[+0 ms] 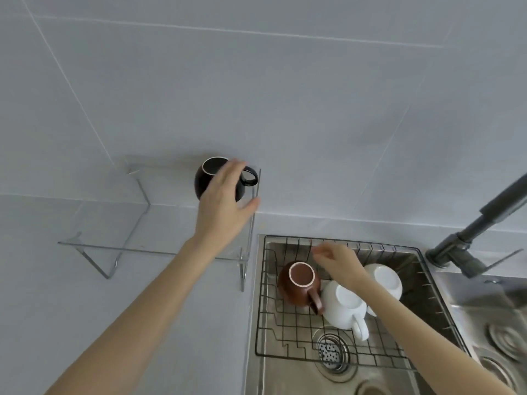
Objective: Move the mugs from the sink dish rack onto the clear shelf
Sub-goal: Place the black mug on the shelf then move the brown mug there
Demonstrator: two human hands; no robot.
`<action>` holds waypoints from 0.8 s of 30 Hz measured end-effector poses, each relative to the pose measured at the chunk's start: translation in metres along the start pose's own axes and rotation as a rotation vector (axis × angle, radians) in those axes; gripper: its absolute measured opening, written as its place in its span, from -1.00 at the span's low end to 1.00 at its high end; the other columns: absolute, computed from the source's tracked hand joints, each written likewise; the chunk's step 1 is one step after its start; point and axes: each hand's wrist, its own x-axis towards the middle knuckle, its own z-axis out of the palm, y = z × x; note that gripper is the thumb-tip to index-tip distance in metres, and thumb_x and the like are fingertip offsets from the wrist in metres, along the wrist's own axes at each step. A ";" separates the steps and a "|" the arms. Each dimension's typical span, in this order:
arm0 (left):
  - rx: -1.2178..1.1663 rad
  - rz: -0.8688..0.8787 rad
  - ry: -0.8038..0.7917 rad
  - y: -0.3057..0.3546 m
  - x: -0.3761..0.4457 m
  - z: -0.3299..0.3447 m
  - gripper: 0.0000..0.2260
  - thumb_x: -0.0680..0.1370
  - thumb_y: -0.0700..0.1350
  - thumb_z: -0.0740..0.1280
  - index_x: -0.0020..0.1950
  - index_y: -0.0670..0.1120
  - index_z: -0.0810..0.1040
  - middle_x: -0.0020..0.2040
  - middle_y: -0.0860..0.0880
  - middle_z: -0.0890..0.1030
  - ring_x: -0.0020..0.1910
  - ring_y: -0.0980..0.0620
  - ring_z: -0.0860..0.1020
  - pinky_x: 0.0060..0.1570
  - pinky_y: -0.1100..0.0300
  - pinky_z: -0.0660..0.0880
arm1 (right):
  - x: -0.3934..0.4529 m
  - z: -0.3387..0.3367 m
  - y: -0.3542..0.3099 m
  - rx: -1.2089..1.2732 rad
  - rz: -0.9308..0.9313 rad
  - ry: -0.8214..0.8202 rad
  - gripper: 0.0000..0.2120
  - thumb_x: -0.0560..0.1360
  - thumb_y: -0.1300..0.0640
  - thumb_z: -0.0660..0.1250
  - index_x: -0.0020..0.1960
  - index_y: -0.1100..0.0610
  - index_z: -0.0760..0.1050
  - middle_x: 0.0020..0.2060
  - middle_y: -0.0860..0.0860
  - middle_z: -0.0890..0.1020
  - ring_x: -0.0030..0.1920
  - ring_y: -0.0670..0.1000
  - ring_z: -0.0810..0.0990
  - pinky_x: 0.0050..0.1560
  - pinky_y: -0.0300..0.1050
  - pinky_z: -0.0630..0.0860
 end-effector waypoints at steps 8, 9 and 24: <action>0.011 0.086 -0.806 0.027 -0.080 0.084 -0.53 0.44 -0.11 0.35 0.33 -0.08 0.37 0.33 -0.05 0.47 0.28 -0.02 0.44 0.30 0.08 0.37 | -0.027 0.041 0.034 -0.038 0.125 -0.028 -0.78 0.47 0.18 0.26 0.10 0.20 0.49 -0.04 0.13 0.68 -0.09 0.08 0.62 -0.01 -0.04 0.55; 0.021 0.027 -0.825 0.018 -0.081 0.096 -0.49 0.42 -0.12 0.36 0.35 -0.09 0.33 0.35 -0.07 0.44 0.30 -0.04 0.43 0.31 0.08 0.36 | -0.028 0.046 0.037 -0.030 0.136 -0.014 -0.77 0.47 0.17 0.27 0.11 0.20 0.49 -0.05 0.14 0.68 -0.09 0.11 0.62 0.00 0.02 0.58; 0.253 -0.100 -0.985 -0.028 -0.076 0.168 -0.10 0.30 -0.07 0.50 0.48 -0.10 0.02 0.53 -0.13 0.12 0.46 -0.12 0.22 0.41 -0.03 0.22 | -0.017 0.081 0.057 -0.261 0.241 0.117 -0.78 0.51 0.11 0.21 0.07 0.22 0.44 -0.06 0.17 0.67 -0.04 0.19 0.62 -0.21 -0.06 0.44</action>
